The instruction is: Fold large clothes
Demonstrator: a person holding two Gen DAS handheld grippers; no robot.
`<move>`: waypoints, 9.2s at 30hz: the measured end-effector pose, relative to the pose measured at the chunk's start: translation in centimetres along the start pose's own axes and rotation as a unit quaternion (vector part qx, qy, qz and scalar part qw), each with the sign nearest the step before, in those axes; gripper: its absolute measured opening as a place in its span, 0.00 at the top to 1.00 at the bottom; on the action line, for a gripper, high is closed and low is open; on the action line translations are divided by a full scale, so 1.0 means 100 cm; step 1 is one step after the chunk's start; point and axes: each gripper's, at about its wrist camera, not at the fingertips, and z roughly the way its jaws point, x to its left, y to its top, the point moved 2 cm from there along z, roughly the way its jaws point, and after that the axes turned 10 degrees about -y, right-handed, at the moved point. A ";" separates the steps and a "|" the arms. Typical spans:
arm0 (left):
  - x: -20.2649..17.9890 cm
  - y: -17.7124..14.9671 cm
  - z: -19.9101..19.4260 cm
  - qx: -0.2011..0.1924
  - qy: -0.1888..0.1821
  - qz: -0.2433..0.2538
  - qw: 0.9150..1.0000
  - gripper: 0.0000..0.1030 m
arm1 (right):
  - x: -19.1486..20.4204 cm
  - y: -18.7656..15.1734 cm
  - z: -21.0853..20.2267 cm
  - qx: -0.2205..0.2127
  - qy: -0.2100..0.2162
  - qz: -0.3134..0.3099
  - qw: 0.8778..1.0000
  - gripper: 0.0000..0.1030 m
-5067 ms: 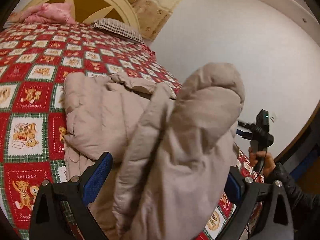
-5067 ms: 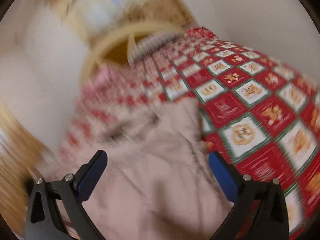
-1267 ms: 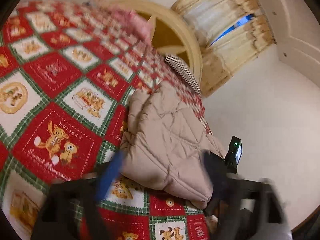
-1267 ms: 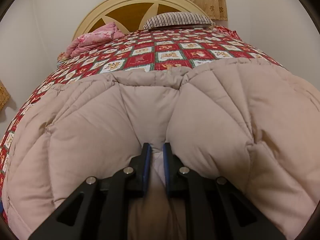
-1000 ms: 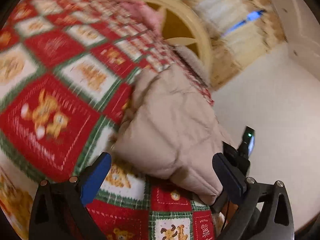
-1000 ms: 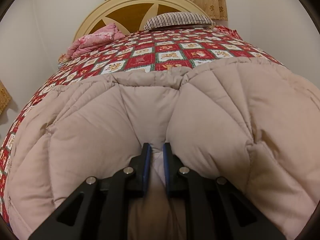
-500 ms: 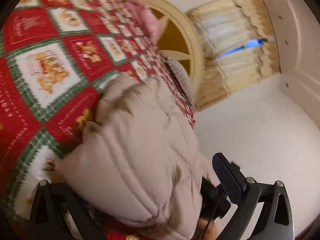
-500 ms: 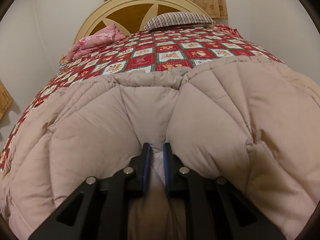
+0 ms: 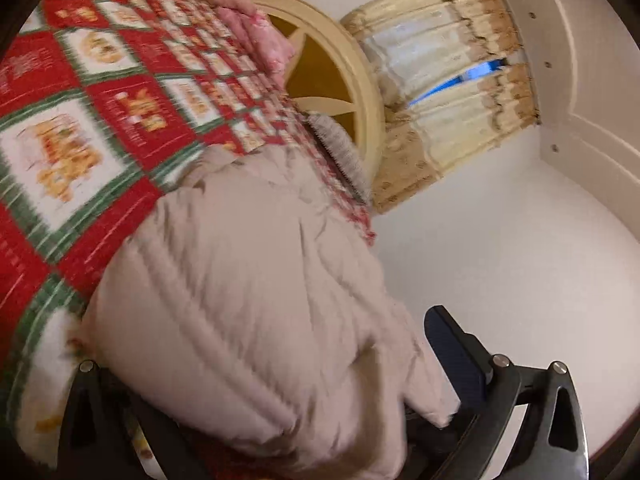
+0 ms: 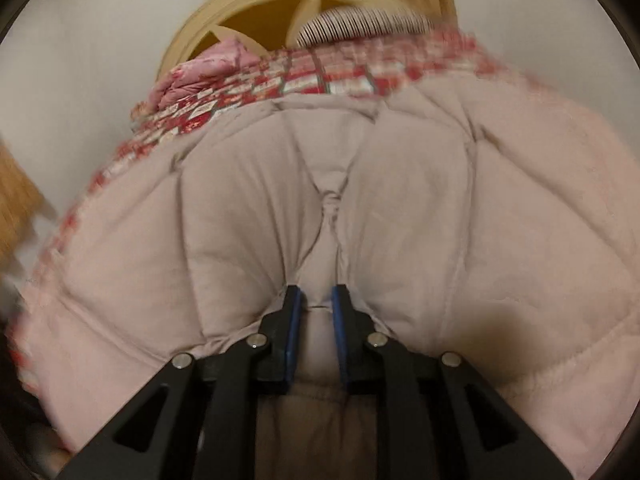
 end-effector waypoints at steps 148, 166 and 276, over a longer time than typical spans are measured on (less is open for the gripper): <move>-0.122 0.030 0.089 0.203 0.126 0.289 0.927 0.13 | -0.113 -0.070 -0.051 -0.004 0.254 0.144 0.956 0.64; -0.058 0.009 0.103 0.275 0.183 0.231 0.915 0.04 | -0.113 -0.072 -0.053 -0.012 0.264 0.154 0.952 0.62; -0.184 -0.146 -0.066 0.347 0.106 0.297 0.883 0.07 | -0.110 -0.148 -0.196 -0.041 0.246 0.092 0.964 0.56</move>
